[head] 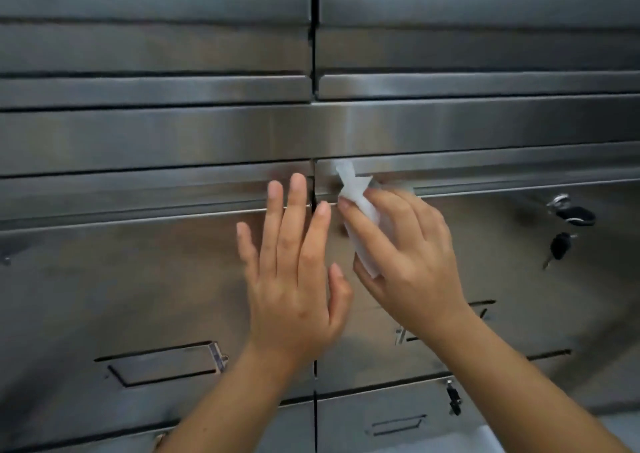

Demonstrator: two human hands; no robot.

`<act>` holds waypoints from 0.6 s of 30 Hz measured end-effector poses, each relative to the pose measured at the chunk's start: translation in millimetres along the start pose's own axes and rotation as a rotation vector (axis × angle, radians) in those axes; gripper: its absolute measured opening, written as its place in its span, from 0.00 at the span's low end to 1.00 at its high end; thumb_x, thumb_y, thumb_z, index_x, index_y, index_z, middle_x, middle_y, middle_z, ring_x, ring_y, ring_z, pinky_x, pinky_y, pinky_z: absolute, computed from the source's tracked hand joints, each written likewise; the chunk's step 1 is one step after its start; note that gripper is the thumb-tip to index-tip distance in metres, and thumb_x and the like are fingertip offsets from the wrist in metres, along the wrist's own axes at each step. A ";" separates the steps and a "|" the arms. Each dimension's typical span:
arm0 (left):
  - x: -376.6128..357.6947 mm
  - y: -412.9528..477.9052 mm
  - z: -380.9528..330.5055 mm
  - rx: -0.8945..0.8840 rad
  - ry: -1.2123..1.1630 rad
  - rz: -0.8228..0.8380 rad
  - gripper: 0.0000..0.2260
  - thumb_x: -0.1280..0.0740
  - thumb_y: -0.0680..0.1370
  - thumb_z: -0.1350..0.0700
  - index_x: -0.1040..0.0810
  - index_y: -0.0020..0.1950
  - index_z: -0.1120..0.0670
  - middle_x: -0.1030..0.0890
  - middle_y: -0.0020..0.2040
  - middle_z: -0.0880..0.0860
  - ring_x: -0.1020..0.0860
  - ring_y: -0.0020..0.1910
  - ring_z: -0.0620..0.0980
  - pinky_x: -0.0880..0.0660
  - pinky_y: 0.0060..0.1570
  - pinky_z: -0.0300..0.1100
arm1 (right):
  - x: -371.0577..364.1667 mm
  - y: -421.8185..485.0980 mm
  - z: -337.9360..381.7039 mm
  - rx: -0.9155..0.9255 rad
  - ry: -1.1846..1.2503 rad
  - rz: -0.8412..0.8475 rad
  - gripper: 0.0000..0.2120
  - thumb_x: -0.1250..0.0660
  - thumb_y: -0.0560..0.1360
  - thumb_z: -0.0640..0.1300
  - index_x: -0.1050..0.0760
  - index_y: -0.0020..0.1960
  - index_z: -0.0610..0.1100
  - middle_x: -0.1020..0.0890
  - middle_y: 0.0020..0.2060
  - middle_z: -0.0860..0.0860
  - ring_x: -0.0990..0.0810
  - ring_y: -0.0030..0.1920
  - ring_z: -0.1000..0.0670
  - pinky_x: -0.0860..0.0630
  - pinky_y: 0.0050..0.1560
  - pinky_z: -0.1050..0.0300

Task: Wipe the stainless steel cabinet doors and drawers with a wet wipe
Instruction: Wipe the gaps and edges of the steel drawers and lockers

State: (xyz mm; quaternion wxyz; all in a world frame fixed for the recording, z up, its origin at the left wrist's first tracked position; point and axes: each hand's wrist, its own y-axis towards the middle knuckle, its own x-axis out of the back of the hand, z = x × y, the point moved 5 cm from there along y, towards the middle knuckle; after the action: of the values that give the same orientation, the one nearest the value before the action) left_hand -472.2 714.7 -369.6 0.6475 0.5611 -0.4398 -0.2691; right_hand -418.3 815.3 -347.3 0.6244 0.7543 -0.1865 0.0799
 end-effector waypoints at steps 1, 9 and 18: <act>3.8 6.1 -3.8 -0.006 -0.007 0.023 0.21 0.43 0.74 0.58 0.36 0.67 0.62 0.39 0.70 0.60 0.42 0.72 0.60 0.52 0.70 0.57 | 1.4 4.4 -1.2 -0.021 0.042 0.019 0.16 0.32 0.68 0.35 0.20 0.55 0.39 0.19 0.49 0.40 0.22 0.52 0.42 0.26 0.47 0.49; 33.4 58.5 -12.1 0.082 -0.033 0.159 0.21 0.43 0.74 0.58 0.37 0.67 0.60 0.40 0.71 0.58 0.47 0.75 0.53 0.50 0.70 0.57 | 26.2 39.4 -1.8 -0.076 0.256 0.192 0.12 0.35 0.70 0.31 0.19 0.51 0.35 0.19 0.43 0.41 0.21 0.41 0.44 0.28 0.40 0.55; 73.6 138.9 -21.5 0.122 -0.071 0.238 0.21 0.43 0.74 0.59 0.37 0.67 0.60 0.42 0.73 0.58 0.46 0.75 0.55 0.49 0.71 0.57 | 85.9 118.5 -19.0 -0.108 0.297 0.220 0.13 0.33 0.68 0.33 0.20 0.53 0.35 0.20 0.43 0.42 0.24 0.44 0.46 0.27 0.41 0.53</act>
State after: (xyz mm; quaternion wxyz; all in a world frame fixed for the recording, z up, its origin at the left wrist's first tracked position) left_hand -439.2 694.6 -215.7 0.6237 0.5334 -0.5413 -0.1829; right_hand -382.6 800.3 -204.9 0.6721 0.6746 -0.1778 0.2482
